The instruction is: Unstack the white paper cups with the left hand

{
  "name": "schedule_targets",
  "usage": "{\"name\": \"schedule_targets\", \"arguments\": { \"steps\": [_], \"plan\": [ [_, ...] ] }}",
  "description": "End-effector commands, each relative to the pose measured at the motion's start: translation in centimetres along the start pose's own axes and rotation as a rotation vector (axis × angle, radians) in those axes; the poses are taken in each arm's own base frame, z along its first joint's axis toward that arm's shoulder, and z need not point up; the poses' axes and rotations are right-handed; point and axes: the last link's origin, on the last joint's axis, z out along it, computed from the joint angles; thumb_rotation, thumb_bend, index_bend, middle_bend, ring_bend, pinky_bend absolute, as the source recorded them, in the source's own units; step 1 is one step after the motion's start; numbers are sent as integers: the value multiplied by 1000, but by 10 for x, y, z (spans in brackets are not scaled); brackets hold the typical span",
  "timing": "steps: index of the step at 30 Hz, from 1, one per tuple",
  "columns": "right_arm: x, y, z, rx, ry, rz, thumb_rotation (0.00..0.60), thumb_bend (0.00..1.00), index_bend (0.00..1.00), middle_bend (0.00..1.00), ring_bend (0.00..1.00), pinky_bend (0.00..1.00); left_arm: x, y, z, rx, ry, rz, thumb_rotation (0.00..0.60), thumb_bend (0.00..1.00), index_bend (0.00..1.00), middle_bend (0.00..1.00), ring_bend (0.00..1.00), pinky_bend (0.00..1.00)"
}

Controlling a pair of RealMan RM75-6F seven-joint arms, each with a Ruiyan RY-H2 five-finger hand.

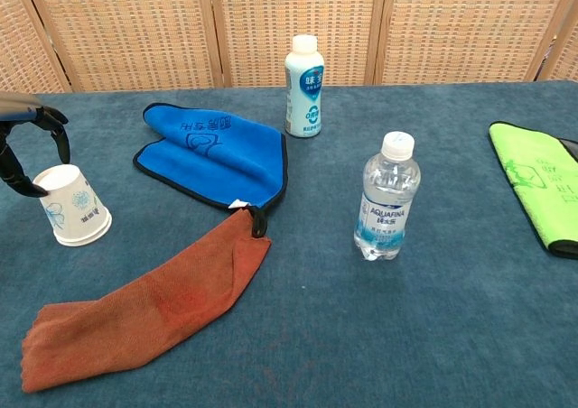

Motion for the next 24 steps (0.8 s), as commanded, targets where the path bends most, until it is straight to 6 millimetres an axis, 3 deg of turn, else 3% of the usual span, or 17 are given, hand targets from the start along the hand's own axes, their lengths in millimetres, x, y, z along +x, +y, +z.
{"name": "schedule_targets", "arguments": {
  "steps": [1,14,24],
  "plan": [
    [0,0,0,0,0,0,600,117,0,0,0,0,0,1,0,-4,0,0,600,240,370,0,0,0],
    [1,0,0,0,5,4,600,117,0,0,0,0,4,0,-3,-14,14,-12,600,240,442,0,0,0],
    [1,0,-1,1,6,4,600,117,0,0,0,0,26,-2,-16,-36,63,-34,600,239,450,0,0,0]
  ]
}}
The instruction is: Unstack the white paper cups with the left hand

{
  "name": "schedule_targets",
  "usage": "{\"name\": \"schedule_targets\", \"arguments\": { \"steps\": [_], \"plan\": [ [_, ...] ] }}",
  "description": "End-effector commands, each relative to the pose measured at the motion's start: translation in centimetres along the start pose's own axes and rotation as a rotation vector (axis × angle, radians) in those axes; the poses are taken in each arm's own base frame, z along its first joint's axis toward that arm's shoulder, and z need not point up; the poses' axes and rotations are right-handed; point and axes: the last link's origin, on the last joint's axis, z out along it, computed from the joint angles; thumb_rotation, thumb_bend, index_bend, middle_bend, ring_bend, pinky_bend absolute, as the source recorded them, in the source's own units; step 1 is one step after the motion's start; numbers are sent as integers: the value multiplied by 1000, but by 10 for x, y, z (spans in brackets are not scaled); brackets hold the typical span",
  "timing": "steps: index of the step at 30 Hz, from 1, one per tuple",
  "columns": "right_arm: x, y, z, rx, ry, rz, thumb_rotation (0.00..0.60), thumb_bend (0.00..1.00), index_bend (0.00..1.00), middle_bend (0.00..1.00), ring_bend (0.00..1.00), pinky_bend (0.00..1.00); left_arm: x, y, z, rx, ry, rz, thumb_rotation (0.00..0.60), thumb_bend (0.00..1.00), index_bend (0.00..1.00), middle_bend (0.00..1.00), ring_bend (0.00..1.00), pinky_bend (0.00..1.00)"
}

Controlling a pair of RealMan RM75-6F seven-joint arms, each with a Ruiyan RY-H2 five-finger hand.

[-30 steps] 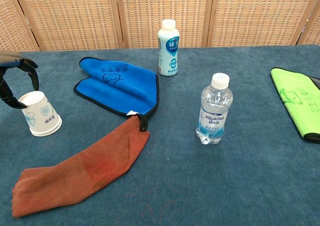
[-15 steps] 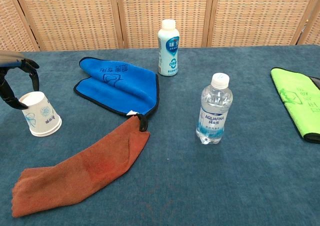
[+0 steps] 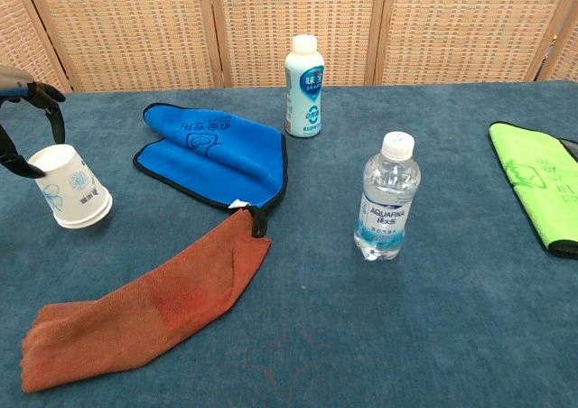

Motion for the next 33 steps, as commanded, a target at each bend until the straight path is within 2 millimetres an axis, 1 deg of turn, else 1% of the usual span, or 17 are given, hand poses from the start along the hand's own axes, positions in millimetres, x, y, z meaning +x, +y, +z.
{"name": "schedule_targets", "arguments": {
  "steps": [1,12,15,18,22,24,26,29,33],
  "plan": [
    [0,0,0,-1,0,0,600,117,0,0,0,0,7,0,-4,-5,15,-3,600,239,452,0,0,0],
    [1,0,0,0,2,2,600,117,0,0,0,0,22,-3,-12,-1,30,9,600,240,457,0,0,0],
    [1,0,0,0,2,1,600,117,0,0,0,0,29,-4,-16,-2,45,3,600,240,458,0,0,0],
    [1,0,0,1,1,1,600,118,0,0,0,0,39,-5,-20,-5,64,-4,600,240,458,0,0,0],
    [0,0,0,1,-1,-2,600,117,0,0,0,0,59,-7,-28,-10,102,-25,600,240,459,0,0,0],
    [-1,-1,0,3,-3,-5,600,118,0,0,0,0,74,-11,-36,-11,130,-31,600,240,460,0,0,0],
    [-1,-1,0,3,-4,-6,600,118,0,0,0,0,82,-14,-42,-8,140,-30,600,240,460,0,0,0],
    [-1,-1,0,3,-4,-6,600,117,0,0,0,0,91,-21,-48,0,152,-23,600,240,460,0,0,0],
    [0,-1,-1,3,-1,-5,600,117,0,0,0,0,97,-37,-53,29,157,-6,600,239,460,0,0,0]
  ]
}}
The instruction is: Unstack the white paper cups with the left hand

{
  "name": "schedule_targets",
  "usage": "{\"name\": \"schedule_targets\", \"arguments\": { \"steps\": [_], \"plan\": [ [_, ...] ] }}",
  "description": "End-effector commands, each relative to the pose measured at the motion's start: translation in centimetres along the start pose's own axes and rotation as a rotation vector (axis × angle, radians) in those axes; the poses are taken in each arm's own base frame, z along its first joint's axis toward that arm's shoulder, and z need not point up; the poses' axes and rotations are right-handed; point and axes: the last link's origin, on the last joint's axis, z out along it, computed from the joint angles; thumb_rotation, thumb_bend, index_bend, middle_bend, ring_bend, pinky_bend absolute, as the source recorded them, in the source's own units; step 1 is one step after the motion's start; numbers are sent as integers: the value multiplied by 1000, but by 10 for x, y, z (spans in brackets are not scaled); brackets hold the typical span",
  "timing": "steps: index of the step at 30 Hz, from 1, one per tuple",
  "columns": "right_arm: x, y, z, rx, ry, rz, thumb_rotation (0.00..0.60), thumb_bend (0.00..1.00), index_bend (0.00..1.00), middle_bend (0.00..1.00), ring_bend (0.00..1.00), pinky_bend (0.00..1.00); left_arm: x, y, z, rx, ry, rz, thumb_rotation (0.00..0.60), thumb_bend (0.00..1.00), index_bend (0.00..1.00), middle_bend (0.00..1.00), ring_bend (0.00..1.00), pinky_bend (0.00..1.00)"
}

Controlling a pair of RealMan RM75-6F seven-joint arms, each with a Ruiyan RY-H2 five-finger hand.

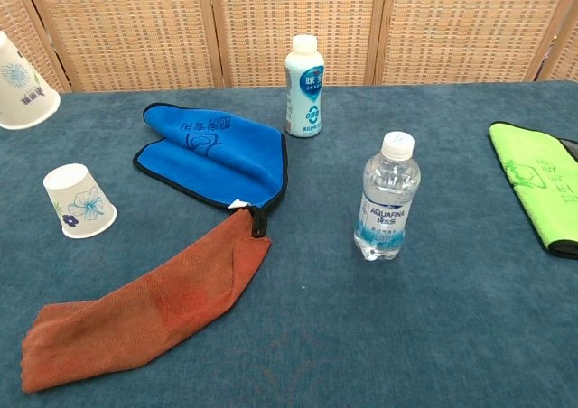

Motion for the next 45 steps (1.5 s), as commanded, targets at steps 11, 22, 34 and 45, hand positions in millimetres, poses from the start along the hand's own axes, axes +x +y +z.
{"name": "schedule_targets", "arguments": {
  "steps": [11,22,34,45],
  "plan": [
    [-1,-2,0,1,-4,-7,600,117,0,0,0,0,-37,-69,10,87,-95,6,600,240,460,0,0,0],
    [-1,-1,0,-3,-4,-8,600,117,0,0,0,0,-97,-70,27,50,-166,-3,600,239,460,0,0,0],
    [0,0,0,-6,4,-2,600,117,0,0,0,0,-119,-59,38,38,-164,-6,600,240,460,0,0,0],
    [0,0,1,-2,13,0,600,117,0,0,0,0,-121,-59,41,63,-164,7,600,239,159,0,0,0]
  ]
}}
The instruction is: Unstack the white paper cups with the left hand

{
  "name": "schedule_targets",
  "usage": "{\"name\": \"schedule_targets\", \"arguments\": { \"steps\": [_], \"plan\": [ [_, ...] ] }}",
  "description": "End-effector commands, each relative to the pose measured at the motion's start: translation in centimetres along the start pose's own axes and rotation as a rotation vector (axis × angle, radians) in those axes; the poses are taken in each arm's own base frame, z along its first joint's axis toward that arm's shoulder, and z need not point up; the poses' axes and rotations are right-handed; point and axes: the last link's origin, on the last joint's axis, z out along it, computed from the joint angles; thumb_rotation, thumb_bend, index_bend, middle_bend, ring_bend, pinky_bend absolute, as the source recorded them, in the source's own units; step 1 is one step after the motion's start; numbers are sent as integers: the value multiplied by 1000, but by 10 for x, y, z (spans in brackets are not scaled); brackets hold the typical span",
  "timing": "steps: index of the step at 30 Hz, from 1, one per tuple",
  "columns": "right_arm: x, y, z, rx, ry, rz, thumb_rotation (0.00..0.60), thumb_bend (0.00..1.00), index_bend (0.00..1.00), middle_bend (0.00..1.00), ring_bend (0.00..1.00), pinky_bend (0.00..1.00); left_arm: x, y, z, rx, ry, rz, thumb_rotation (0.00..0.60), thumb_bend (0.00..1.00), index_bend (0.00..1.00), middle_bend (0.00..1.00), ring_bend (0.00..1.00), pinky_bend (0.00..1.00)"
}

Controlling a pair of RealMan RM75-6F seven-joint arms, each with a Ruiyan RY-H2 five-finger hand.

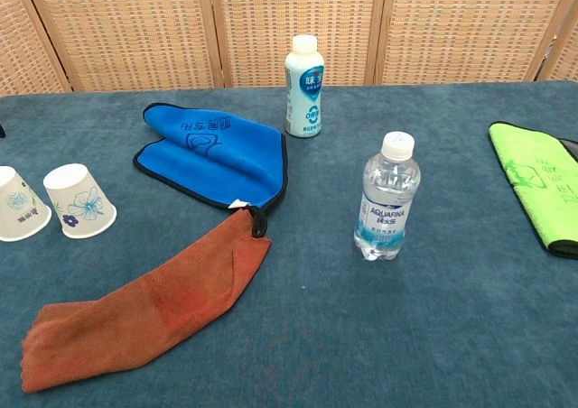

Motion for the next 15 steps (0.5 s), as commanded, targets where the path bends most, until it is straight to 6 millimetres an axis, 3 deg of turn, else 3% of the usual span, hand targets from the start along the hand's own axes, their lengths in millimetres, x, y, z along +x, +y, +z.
{"name": "schedule_targets", "arguments": {
  "steps": [1,7,15],
  "plan": [
    [0,0,0,-2,-1,0,600,117,0,0,0,0,1,0,0,0,2,-8,600,239,144,0,0,0],
    [0,0,0,0,-1,1,600,117,0,0,0,0,11,3,-13,-32,50,-88,600,240,85,0,0,0],
    [0,0,1,5,1,4,600,117,0,0,0,0,1,10,-69,-173,214,-262,600,240,37,0,0,0]
  ]
}}
